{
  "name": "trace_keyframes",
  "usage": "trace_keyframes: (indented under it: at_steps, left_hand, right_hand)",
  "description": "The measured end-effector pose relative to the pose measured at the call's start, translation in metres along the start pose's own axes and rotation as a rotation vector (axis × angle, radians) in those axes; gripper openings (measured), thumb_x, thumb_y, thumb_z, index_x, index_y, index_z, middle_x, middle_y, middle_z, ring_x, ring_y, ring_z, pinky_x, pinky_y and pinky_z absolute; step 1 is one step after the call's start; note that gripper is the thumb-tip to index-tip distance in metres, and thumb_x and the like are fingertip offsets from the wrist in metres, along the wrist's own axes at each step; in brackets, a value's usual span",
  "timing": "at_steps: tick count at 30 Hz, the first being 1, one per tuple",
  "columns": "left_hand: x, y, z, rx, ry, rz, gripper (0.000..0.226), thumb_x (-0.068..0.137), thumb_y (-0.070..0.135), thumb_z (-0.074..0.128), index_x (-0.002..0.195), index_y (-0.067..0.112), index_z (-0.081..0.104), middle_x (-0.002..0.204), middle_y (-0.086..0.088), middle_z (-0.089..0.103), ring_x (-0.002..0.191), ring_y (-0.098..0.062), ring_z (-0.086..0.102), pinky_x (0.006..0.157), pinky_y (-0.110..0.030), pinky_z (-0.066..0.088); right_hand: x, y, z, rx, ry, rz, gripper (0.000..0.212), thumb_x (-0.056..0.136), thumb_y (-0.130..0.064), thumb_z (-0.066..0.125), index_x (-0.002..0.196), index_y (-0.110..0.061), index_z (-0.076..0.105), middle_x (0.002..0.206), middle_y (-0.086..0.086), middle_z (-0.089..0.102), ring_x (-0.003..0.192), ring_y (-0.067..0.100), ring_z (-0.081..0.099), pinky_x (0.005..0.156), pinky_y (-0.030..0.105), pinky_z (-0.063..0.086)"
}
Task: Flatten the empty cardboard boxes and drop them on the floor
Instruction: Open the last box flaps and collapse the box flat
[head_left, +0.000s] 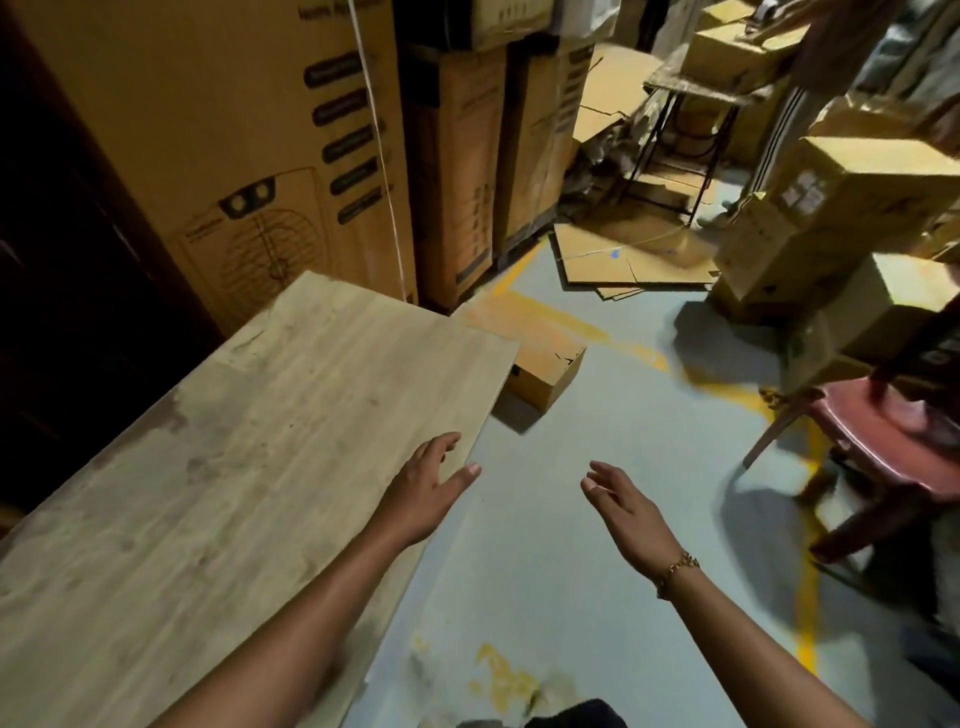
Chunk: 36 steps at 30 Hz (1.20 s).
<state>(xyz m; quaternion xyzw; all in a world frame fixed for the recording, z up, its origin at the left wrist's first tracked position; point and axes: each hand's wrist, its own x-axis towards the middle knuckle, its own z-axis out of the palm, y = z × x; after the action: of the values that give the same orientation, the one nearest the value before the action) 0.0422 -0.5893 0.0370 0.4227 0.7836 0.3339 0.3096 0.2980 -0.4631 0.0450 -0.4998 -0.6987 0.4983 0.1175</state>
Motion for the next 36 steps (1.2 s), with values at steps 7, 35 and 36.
trace_keyframes:
  at_steps: [7,35,36]
  left_hand:
    - [0.17,0.053,0.044,-0.023,0.001,-0.023,0.056,0.093,0.055,0.054,0.143,0.036,0.039,0.146,0.008,0.047,0.13,-0.011,0.047,0.103,-0.036,0.042]
    - [0.728,0.111,0.143,-0.287,0.065,-0.521,0.054,0.094,0.053,0.054,0.143,0.032,0.042,0.146,0.007,0.046,0.127,-0.014,0.048,0.101,-0.035,0.044]
    - [0.742,0.11,0.147,-0.298,0.071,-0.547,0.054,0.095,0.052,0.054,0.142,0.031,0.042,0.146,0.006,0.046,0.127,-0.014,0.048,0.102,-0.035,0.043]
  right_hand:
    - [0.166,0.011,-0.087,-0.038,-0.052,0.01,0.047,0.098,-0.049,0.049,0.14,-0.028,0.047,0.135,-0.007,0.058,0.118,0.007,0.052,0.097,0.025,0.04]
    - [0.815,-0.038,-0.242,-0.388,-0.536,0.131,0.044,0.096,-0.056,0.048,0.131,-0.031,0.054,0.128,-0.002,0.063,0.114,0.016,0.061,0.102,0.038,0.045]
    - [0.836,-0.035,-0.243,-0.41,-0.555,0.131,0.044,0.096,-0.057,0.047,0.131,-0.03,0.054,0.128,-0.002,0.063,0.114,0.017,0.061,0.102,0.039,0.045]
